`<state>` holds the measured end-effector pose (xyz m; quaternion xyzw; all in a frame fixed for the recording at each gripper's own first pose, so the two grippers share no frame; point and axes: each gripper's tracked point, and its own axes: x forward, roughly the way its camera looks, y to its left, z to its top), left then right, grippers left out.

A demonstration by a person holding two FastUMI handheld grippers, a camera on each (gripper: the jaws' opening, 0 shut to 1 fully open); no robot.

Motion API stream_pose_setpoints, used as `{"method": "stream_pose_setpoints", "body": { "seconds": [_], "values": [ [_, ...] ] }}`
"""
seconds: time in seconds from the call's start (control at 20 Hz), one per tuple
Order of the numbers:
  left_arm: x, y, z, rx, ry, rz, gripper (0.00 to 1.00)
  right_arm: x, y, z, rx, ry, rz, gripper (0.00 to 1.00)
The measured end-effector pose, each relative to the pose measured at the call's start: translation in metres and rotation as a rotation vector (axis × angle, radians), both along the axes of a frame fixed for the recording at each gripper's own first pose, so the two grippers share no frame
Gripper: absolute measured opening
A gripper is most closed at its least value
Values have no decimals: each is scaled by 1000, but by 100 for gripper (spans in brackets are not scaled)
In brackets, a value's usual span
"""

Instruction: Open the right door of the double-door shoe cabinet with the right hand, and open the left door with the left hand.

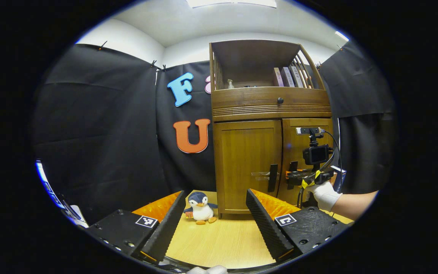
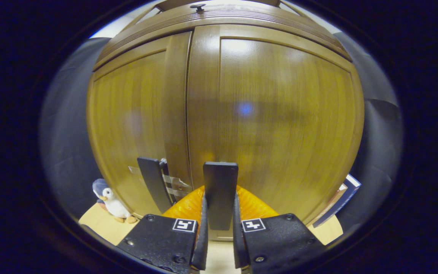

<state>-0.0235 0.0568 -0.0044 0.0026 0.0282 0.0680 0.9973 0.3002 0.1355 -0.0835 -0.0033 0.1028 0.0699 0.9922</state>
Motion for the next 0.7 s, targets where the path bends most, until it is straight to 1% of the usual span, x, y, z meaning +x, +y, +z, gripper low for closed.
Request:
{"method": "stream_pose_setpoints", "body": {
  "seconds": [0.1, 0.4, 0.7],
  "values": [
    [-4, 0, -1, -1, -1, -2, 96, -11, -2, -1, 7, 9, 16, 30],
    [-17, 1, -8, 14, 1, 0, 96, -52, -14, -6, 4, 19, 67, 30],
    [-28, -12, -8, 18, -5, -28, 96, -96, -36, -11, -4, 21, 94, 30]
  ]
}}
